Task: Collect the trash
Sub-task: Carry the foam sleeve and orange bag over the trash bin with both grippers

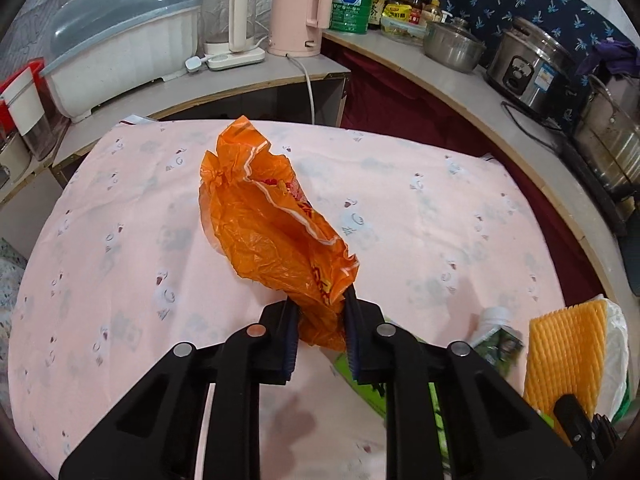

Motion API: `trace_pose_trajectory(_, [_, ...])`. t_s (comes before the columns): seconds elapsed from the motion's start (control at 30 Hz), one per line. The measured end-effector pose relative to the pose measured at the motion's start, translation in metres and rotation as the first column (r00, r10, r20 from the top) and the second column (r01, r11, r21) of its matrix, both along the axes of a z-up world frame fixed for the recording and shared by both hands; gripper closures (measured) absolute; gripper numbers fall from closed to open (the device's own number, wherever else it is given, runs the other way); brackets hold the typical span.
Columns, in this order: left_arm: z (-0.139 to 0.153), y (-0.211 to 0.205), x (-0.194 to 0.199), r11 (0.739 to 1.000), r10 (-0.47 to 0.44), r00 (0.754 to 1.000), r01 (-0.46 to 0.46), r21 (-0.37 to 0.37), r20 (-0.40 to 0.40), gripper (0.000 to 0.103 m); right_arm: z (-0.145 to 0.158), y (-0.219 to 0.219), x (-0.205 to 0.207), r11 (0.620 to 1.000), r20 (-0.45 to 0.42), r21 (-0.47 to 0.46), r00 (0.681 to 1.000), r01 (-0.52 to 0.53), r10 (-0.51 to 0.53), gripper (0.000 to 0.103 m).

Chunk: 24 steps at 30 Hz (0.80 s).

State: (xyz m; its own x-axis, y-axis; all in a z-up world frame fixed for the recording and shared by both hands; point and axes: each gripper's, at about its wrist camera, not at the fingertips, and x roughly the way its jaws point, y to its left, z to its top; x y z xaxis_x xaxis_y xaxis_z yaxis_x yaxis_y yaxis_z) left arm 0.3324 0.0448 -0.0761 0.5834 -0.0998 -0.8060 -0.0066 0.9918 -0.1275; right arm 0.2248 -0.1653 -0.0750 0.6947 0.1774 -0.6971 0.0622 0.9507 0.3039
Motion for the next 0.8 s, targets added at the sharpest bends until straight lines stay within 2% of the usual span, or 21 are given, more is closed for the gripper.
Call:
trace_pose_trajectory(0.43, [0.066, -0.038, -0.071, 0.997, -0.071, 0.991, 0.07, 0.012, 0.11, 0.085, 0.045, -0.028, -0.065, 0.999, 0.104, 0.012, 0.993, 0.051, -0.052, 0.092])
trace_pose_trajectory(0.8, [0.082, -0.102, -0.123, 0.979, -0.204, 0.969, 0.201, 0.037, 0.141, 0.085, 0.056, -0.062, -0.113, 0.992, 0.135, 0.02, 0.982, 0.128, -0.13, 0.092])
